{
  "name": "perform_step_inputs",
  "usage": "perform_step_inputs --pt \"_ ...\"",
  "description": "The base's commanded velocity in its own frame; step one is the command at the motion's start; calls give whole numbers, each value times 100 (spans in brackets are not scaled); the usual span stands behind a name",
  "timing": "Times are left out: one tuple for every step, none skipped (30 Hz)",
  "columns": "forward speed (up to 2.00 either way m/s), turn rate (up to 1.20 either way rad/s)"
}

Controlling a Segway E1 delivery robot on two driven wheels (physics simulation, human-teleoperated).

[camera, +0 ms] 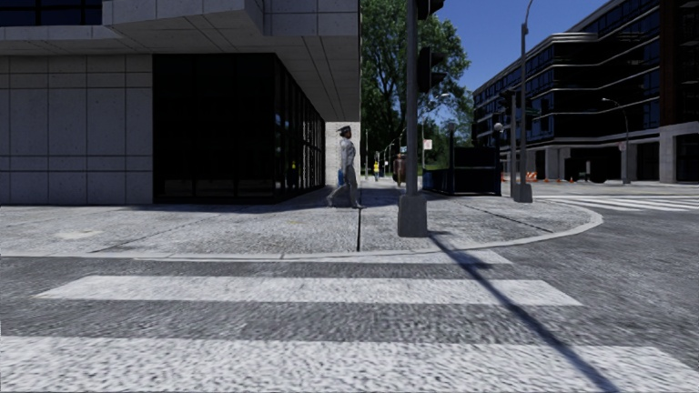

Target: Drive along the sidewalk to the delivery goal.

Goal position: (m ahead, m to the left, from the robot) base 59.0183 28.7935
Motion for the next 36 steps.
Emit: perform_step_inputs --pt "200 0" --pt "200 0" --pt "200 0" --pt "200 0" --pt "200 0" --pt "200 0" --pt "200 0" --pt "200 0" --pt "200 0" --pt "200 0" --pt "200 0" --pt "200 0" --pt "200 0" --pt "200 0" --pt "200 0" --pt "200 0" --pt "200 0" --pt "200 0" --pt "200 0" --pt "200 0" --pt "200 0" --pt "200 0" --pt "200 0" --pt "200 -1" --pt "200 -1" --pt "200 -4" --pt "200 -6" --pt "200 -12" --pt "200 -19" --pt "200 -19" --pt "200 -26" --pt "200 -32" --pt "200 -45" --pt "200 -49" --pt "200 -49" --pt "200 -45"
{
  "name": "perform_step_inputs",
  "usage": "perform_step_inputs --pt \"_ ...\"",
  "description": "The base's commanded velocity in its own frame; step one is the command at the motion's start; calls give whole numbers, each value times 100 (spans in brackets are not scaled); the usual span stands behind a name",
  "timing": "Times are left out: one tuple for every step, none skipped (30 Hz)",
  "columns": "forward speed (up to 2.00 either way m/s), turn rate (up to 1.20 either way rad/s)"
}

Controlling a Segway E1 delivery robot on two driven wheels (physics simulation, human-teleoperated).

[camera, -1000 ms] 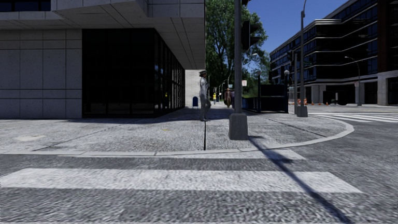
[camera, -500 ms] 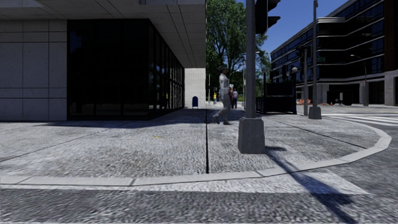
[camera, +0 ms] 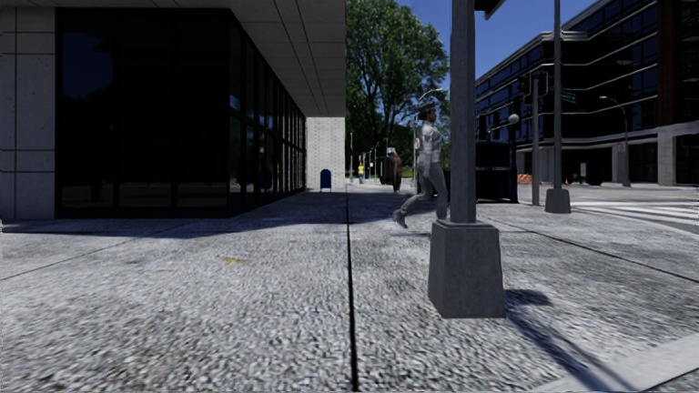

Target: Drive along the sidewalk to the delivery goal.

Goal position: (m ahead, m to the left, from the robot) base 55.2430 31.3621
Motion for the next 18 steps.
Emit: perform_step_inputs --pt "200 0" --pt "200 0" --pt "200 0" --pt "200 0" --pt "186 0" --pt "168 0" --pt "168 0" --pt "154 0" --pt "141 0" --pt "136 0" --pt "136 0" --pt "135 0" --pt "135 0" --pt "135 0" --pt "134 0" --pt "134 0" --pt "134 0" --pt "134 0"
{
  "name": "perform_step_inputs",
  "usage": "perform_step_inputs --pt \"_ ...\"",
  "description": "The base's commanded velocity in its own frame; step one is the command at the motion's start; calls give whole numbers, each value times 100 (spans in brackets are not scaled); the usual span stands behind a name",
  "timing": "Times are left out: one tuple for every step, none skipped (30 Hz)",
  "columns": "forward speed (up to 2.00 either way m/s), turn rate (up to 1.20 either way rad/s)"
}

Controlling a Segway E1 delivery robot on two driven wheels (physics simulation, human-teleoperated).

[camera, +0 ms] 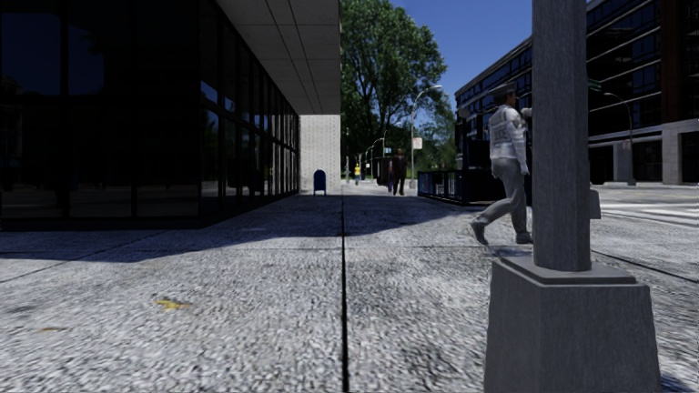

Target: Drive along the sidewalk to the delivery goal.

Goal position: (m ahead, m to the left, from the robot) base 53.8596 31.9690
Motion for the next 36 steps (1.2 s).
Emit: perform_step_inputs --pt "134 0" --pt "134 0" --pt "134 0" --pt "134 0" --pt "134 0" --pt "134 0" --pt "134 0" --pt "134 0" --pt "134 0" --pt "134 0" --pt "134 0" --pt "134 0" --pt "134 0" --pt "134 0" --pt "134 0" --pt "134 0" --pt "134 0" --pt "159 0" --pt "200 0" --pt "200 0" --pt "200 0" --pt "200 0" --pt "200 0" --pt "200 0" --pt "200 0" --pt "200 0" --pt "200 0" --pt "200 0" --pt "200 0" --pt "200 0" --pt "200 0" --pt "200 0" --pt "200 0" --pt "200 0" --pt "200 0" --pt "200 0"
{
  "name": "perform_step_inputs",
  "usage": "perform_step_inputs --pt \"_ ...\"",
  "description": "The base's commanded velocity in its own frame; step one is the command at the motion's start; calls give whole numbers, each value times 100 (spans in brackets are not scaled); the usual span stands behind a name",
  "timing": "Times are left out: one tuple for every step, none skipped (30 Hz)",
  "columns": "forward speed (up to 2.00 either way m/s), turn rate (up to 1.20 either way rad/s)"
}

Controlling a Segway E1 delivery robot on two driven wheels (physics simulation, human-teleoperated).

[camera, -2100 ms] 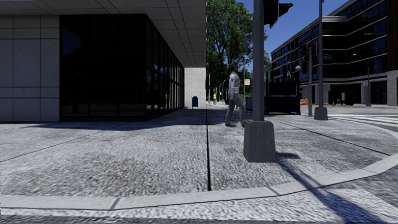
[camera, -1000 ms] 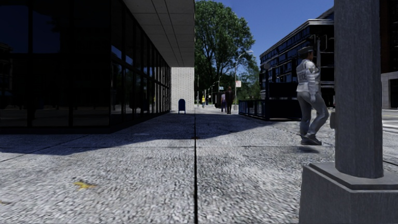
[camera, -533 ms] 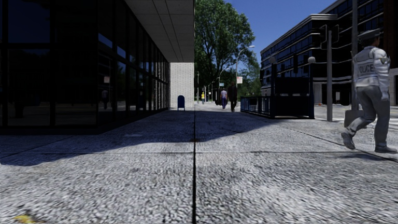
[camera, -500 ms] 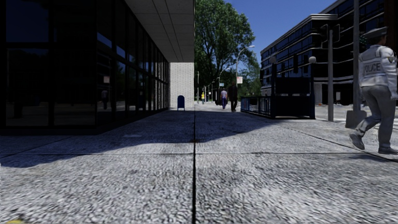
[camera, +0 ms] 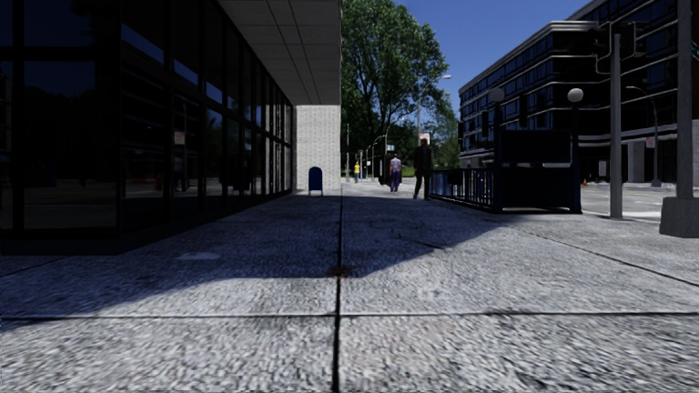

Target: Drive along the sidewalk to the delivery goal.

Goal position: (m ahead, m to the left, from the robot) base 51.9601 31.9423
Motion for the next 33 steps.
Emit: perform_step_inputs --pt "200 0" --pt "200 0" --pt "200 0" --pt "200 0" --pt "200 0" --pt "200 0" --pt "200 0" --pt "200 0" --pt "200 0" --pt "200 0" --pt "200 0" --pt "200 0" --pt "200 0" --pt "200 0" --pt "200 0" --pt "200 0" --pt "200 0" --pt "200 0" --pt "200 0" --pt "200 0" --pt "200 0" --pt "200 0" --pt "200 0" --pt "200 0" --pt "200 0" --pt "200 0" --pt "200 0" --pt "200 0" --pt "200 0" --pt "200 0" --pt "200 0" --pt "200 0" --pt "200 0"
